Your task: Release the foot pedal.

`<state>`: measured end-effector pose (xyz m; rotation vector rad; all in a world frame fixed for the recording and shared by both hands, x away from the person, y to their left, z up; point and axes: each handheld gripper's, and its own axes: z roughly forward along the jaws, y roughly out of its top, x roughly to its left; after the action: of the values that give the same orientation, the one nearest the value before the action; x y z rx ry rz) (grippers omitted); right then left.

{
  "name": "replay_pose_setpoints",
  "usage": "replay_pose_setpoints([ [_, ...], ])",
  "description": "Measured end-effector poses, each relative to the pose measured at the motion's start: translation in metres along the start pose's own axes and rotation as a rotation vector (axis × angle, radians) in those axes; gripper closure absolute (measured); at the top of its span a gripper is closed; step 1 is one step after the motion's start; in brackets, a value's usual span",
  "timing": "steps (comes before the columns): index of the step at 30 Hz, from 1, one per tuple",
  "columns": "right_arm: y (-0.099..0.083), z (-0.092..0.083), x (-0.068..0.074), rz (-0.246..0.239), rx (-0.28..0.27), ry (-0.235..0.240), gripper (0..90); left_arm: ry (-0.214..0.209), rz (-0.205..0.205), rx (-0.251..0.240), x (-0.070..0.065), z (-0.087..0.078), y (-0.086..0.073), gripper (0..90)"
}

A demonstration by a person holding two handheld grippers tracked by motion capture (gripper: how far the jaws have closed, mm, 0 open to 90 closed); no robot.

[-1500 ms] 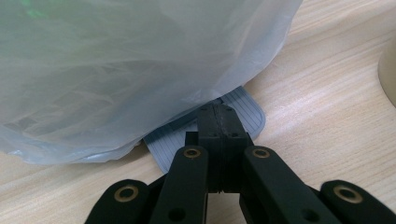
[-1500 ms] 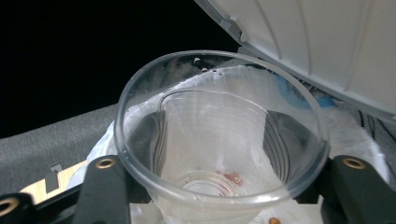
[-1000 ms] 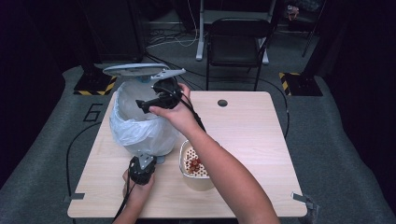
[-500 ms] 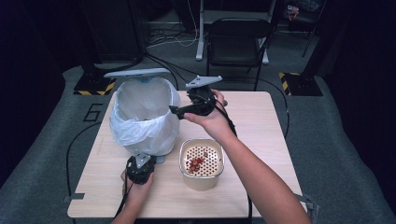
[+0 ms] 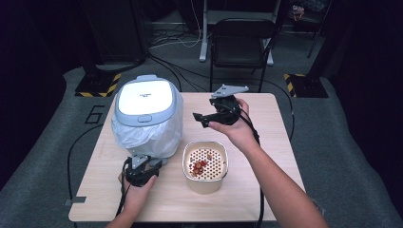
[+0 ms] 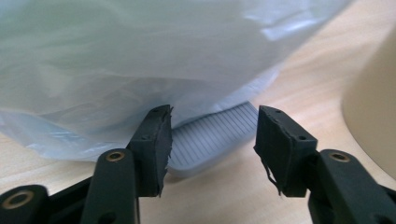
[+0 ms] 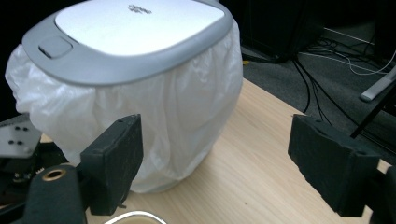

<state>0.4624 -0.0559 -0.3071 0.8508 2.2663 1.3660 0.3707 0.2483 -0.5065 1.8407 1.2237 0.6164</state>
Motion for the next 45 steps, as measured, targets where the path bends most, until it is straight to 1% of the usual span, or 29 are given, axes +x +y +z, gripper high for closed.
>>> replay_pose_setpoints([
  [2,-0.007,-0.005,-0.004,0.010,-0.003,-0.006,20.6,-0.029,0.005,0.012,0.000,-0.005,0.002,44.4],
  [3,-0.011,-0.008,-0.006,0.017,-0.002,-0.006,21.6,-0.049,0.015,0.030,0.000,-0.009,0.003,44.1],
  [5,-0.021,-0.015,-0.011,0.012,-0.008,-0.024,22.2,-0.076,0.031,0.041,-0.001,-0.013,0.002,43.8],
  [6,-0.024,-0.018,-0.013,0.010,-0.003,-0.029,22.2,-0.097,0.021,0.042,-0.003,-0.016,0.001,43.6],
  [7,-0.030,-0.022,-0.015,0.019,0.002,-0.042,22.5,-0.108,0.024,0.044,-0.003,-0.018,0.000,43.0],
  [8,-0.033,-0.024,-0.016,0.018,0.004,-0.046,22.7,-0.124,0.026,0.058,-0.001,-0.021,-0.001,42.9],
  [10,-0.043,-0.031,-0.018,0.023,0.008,-0.054,23.6,-0.149,0.029,0.063,0.002,-0.025,-0.002,42.9],
  [12,-0.051,-0.038,-0.019,0.022,0.020,-0.078,24.1,-0.179,0.036,0.071,0.006,-0.029,-0.003,42.9],
  [14,-0.060,-0.044,-0.022,0.022,0.017,-0.082,24.7,-0.188,0.037,0.080,0.011,-0.033,-0.006,42.4],
  [16,-0.069,-0.048,-0.024,0.049,0.017,-0.089,24.6,-0.191,0.025,0.079,0.015,-0.037,-0.008,42.0],
  [17,-0.074,-0.050,-0.025,0.050,0.018,-0.098,24.7,-0.193,0.022,0.082,0.018,-0.040,-0.009,41.6],
  [19,-0.084,-0.054,-0.028,0.070,0.013,-0.113,24.7,-0.185,0.015,0.087,0.024,-0.045,-0.013,41.3],
  [21,-0.095,-0.059,-0.031,0.084,0.013,-0.135,24.8,-0.167,0.034,0.088,0.031,-0.049,-0.015,40.7],
  [22,-0.099,-0.060,-0.032,0.089,0.013,-0.145,24.8,-0.148,0.012,0.077,0.034,-0.050,-0.018,40.4],
  [23,-0.105,-0.062,-0.034,0.092,0.013,-0.154,24.8,-0.140,0.011,0.075,0.038,-0.050,-0.019,39.9],
  [25,-0.115,-0.065,-0.036,0.099,0.005,-0.167,24.8,-0.123,-0.011,0.074,0.045,-0.053,-0.022,39.8],
  [26,-0.122,-0.066,-0.037,0.108,-0.001,-0.174,24.8,-0.115,-0.044,0.068,0.049,-0.053,-0.024,39.8],
  [27,-0.131,-0.068,-0.038,0.130,-0.011,-0.180,24.9,-0.116,-0.061,0.068,0.051,-0.053,-0.024,39.1],
  [28,-0.137,-0.068,-0.038,0.138,-0.011,-0.185,24.8,-0.116,-0.064,0.076,0.054,-0.054,-0.024,37.8],
  [30,-0.153,-0.068,-0.039,0.153,-0.001,-0.203,24.9,-0.091,-0.052,0.081,0.057,-0.053,-0.025,36.3],
  [31,-0.162,-0.067,-0.039,0.153,0.010,-0.209,24.9,-0.078,-0.049,0.095,0.059,-0.052,-0.026,36.1],
  [32,-0.171,-0.066,-0.039,0.144,0.035,-0.226,24.9,-0.061,-0.053,0.089,0.060,-0.051,-0.027,35.7],
  [34,-0.183,-0.066,-0.037,0.135,0.057,-0.257,24.9,-0.051,-0.054,0.093,0.065,-0.050,-0.028,34.2],
  [36,-0.195,-0.067,-0.036,0.142,0.066,-0.260,24.9,-0.039,-0.068,0.088,0.070,-0.049,-0.029,33.1],
  [37,-0.202,-0.067,-0.036,0.144,0.072,-0.263,24.9,-0.033,-0.065,0.091,0.073,-0.048,-0.030,32.3],
  [40,-0.213,-0.067,-0.035,0.156,0.081,-0.278,25.7,-0.005,-0.061,0.103,0.080,-0.044,-0.032,29.9],
  [41,-0.216,-0.068,-0.035,0.161,0.079,-0.286,26.1,-0.004,-0.063,0.112,0.081,-0.044,-0.032,29.8],
  [42,-0.219,-0.067,-0.035,0.162,0.078,-0.289,26.1,-0.003,-0.054,0.126,0.084,-0.045,-0.032,29.3],
  [45,-0.228,-0.064,-0.034,0.164,0.087,-0.283,26.0,0.009,-0.052,0.111,0.086,-0.043,-0.033,28.8],
])
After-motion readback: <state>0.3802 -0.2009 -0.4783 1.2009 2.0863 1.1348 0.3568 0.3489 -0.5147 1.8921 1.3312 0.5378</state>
